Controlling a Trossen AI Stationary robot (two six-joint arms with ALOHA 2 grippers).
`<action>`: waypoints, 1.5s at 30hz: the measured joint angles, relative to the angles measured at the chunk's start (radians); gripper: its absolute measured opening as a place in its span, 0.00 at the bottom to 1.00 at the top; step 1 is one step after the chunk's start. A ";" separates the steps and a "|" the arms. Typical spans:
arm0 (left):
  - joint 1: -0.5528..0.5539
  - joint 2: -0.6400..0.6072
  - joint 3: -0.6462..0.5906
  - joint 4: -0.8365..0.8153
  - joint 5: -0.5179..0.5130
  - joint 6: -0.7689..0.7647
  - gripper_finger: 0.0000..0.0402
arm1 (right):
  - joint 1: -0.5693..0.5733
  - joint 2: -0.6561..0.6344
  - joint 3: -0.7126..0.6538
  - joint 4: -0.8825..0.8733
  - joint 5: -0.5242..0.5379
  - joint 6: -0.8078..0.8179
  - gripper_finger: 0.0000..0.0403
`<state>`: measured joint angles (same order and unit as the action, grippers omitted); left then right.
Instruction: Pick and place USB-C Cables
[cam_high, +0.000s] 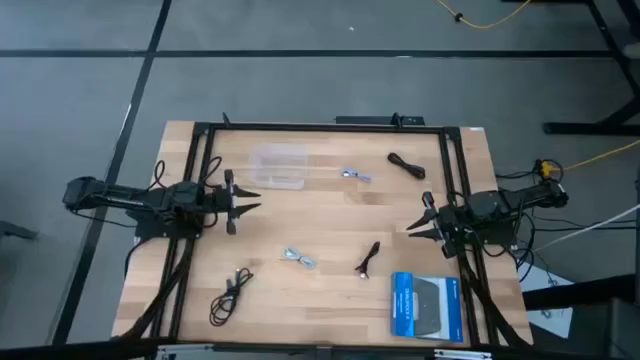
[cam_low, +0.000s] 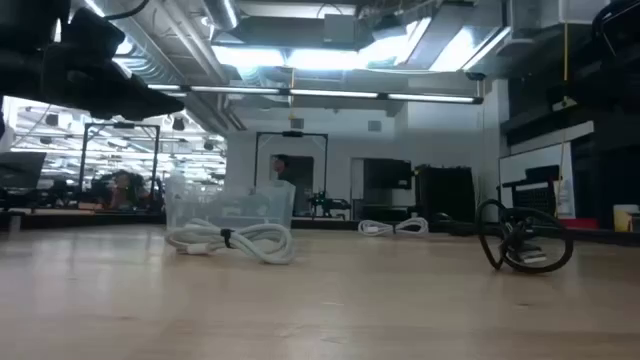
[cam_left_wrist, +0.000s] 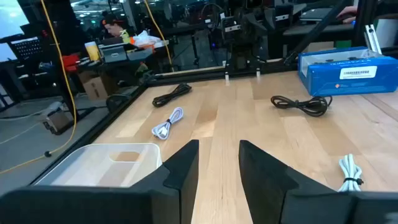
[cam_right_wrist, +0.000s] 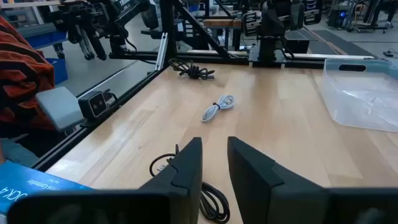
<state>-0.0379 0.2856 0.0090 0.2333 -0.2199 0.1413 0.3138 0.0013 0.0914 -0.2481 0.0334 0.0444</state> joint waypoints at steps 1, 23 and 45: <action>0.000 0.000 0.000 0.000 0.000 0.000 0.27 | 0.000 0.000 0.000 0.000 0.000 0.000 0.20; 0.000 0.000 0.000 0.000 0.000 0.000 0.27 | 0.000 0.000 0.000 0.000 0.000 0.000 0.20; 0.000 0.000 0.000 0.019 0.003 0.015 0.27 | 0.000 0.000 0.000 0.005 0.000 0.004 0.20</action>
<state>-0.0376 0.2859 0.0090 0.2527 -0.2173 0.1561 0.3134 0.0017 0.0914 -0.2432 0.0338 0.0480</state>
